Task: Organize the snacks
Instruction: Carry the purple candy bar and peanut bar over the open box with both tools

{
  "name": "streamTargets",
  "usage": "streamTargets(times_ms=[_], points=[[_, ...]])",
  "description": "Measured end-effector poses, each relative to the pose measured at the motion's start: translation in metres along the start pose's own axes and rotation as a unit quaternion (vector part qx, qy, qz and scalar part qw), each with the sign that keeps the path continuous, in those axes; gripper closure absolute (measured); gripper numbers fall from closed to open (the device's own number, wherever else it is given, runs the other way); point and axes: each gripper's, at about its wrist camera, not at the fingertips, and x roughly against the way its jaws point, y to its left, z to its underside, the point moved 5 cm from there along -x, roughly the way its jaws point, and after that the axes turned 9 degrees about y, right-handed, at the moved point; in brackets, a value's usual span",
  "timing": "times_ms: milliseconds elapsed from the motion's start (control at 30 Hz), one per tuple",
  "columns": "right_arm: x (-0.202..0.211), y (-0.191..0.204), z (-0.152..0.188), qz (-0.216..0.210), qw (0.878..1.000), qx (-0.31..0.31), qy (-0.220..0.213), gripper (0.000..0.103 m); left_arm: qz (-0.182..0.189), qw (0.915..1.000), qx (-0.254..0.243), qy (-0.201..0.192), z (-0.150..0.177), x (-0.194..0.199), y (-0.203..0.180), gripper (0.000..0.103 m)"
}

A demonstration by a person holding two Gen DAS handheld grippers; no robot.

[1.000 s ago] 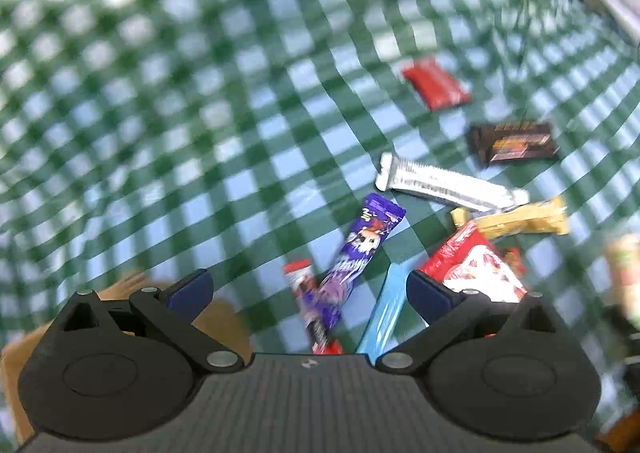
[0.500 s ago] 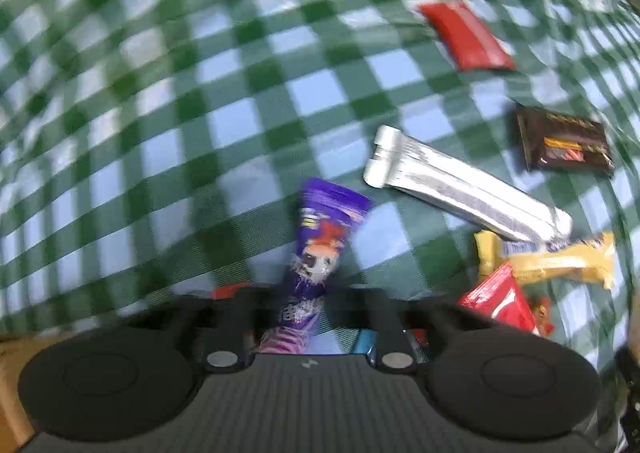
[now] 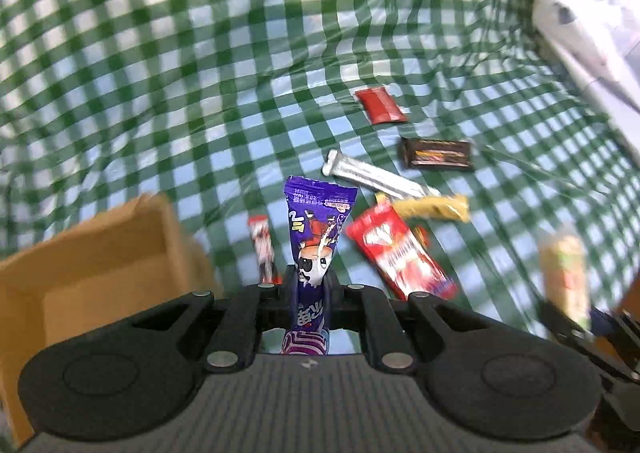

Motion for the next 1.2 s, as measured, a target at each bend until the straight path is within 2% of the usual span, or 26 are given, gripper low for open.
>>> streamTargets(times_ms=[267,567,700,833,1200], points=[[0.092,0.086,0.036,-0.110,0.992,0.064,-0.007,0.065,-0.017,0.9983,0.044,-0.033,0.117,0.100,0.036,0.091],[0.154,0.169,0.120,-0.202,0.965,0.167,0.021,0.065,-0.067,0.9904,0.112,-0.046,0.234,0.161,0.088,0.091],[0.172,0.185,0.139,-0.210,0.959,0.189,0.034,0.065,-0.073,0.9864,0.139,-0.046,0.271,0.174,0.109,0.091],[0.192,0.192,0.152,-0.202,0.957,0.206,0.033,0.065,-0.074,0.9846,0.150,-0.052,0.295,0.182,0.125,0.091],[0.202,0.199,0.167,-0.159,0.960,0.228,0.033,0.065,-0.037,0.9835,0.167,-0.060,0.317,0.176,0.137,0.091]])
